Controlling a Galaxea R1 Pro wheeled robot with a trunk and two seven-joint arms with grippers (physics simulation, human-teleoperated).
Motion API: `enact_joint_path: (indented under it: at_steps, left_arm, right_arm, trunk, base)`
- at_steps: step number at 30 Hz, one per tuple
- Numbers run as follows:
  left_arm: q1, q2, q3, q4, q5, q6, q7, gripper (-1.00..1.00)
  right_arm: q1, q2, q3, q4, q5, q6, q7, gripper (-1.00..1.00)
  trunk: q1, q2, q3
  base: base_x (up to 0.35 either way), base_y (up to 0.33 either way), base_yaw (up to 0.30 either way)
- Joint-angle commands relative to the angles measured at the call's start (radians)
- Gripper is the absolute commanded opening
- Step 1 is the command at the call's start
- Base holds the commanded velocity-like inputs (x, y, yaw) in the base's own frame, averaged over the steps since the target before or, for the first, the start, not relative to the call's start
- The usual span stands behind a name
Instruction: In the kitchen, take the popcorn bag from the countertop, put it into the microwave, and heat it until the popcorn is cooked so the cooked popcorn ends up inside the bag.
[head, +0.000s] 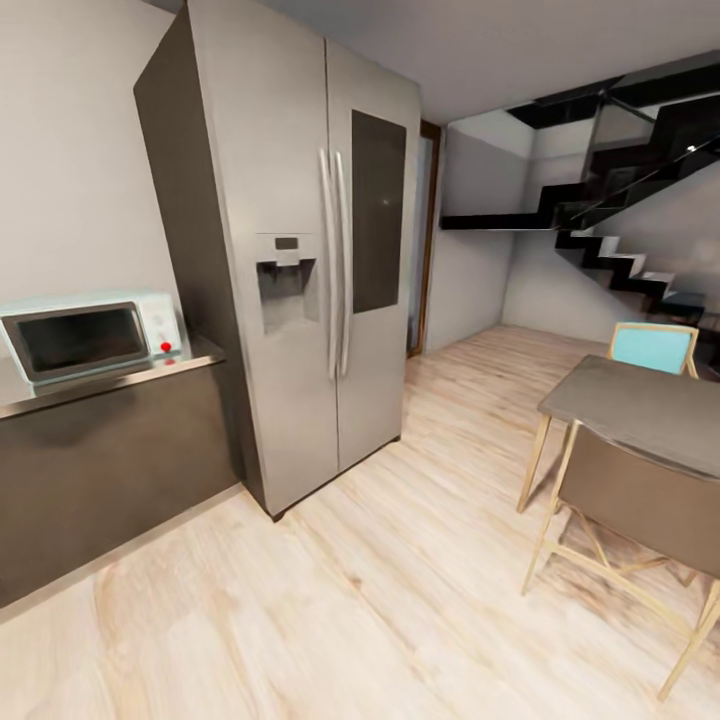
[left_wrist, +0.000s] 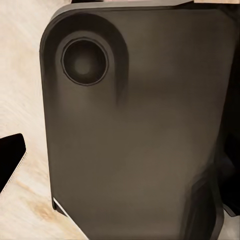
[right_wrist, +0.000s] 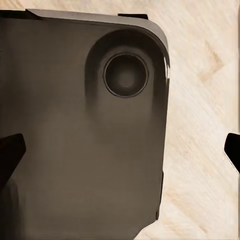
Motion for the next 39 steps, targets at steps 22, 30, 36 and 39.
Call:
enact_joint_path:
  at_steps: [22,30,36,39]
  left_arm:
    - [0.0,0.001,0.002,-0.002,0.003,-0.002,0.001,1.0]
    - [0.0,0.001,0.002,-0.002,0.003,-0.002,0.001,1.0]
    - [0.0,0.001,0.002,-0.002,0.003,-0.002,0.001,1.0]
    - [0.0,0.001,0.002,-0.002,0.003,-0.002,0.001,1.0]
  right_arm:
    - [-0.001,0.001,0.001,0.001,0.001,-0.003,0.003,1.0]
    - [-0.001,0.002,-0.001,0.001,0.001,-0.003,0.008,1.0]
    - [-0.001,0.004,-0.001,0.001,0.001,-0.003,0.008,1.0]
    - [-0.001,0.004,-0.001,0.001,0.001,-0.003,0.008,1.0]
  trunk:
    - [0.001,0.0,-0.001]
    - [0.001,0.0,-0.001]
    - [0.001,0.0,-0.001]
    - [0.001,0.0,-0.001]
  base:
    - [0.081,0.0,0.205]
    - [0.0,0.0,0.272]
    - [0.0,0.0,0.275]
    - [0.0,0.0,0.275]
